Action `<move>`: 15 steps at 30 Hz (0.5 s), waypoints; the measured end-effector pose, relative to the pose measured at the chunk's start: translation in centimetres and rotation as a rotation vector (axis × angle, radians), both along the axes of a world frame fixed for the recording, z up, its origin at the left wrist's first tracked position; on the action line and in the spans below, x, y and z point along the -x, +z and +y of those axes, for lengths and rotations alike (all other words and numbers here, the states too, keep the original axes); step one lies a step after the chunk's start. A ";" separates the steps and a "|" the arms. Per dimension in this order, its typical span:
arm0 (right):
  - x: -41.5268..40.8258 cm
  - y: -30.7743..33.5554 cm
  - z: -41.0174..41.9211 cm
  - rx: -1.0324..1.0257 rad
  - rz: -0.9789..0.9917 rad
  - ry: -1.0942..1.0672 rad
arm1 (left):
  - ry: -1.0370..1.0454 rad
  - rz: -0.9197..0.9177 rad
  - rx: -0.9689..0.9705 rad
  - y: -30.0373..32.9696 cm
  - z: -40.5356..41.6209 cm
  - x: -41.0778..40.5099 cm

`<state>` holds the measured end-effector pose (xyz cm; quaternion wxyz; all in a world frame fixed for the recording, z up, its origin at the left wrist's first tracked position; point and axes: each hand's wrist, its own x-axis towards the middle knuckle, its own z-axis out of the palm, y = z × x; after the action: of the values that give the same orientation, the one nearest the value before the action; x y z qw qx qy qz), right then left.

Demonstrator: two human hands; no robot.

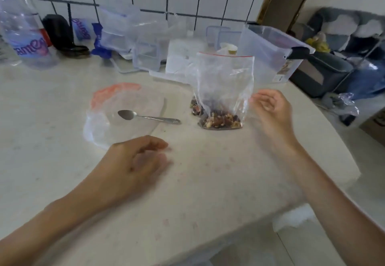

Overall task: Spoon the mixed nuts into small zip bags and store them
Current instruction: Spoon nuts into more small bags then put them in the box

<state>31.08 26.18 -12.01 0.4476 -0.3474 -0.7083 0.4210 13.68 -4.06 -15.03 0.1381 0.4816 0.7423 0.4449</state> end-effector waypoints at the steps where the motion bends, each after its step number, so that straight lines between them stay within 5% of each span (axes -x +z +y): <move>1: -0.8 0.2 -0.3 -0.036 -0.022 -0.001 | -0.016 -0.027 -0.001 0.6 0.0 0.7; 7: -3.5 3.8 -4.8 0.063 -0.152 0.206 | 0.037 -0.274 0.006 4.4 -0.4 2.0; 15: -11.3 16.3 -14.5 0.318 -0.456 0.178 | -0.046 -0.300 0.264 17.8 -3.3 -0.2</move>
<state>42.40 11.64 4.32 0.1781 -0.4351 -0.7435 0.4755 13.88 -7.36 2.72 0.3192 0.4047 0.7541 0.4070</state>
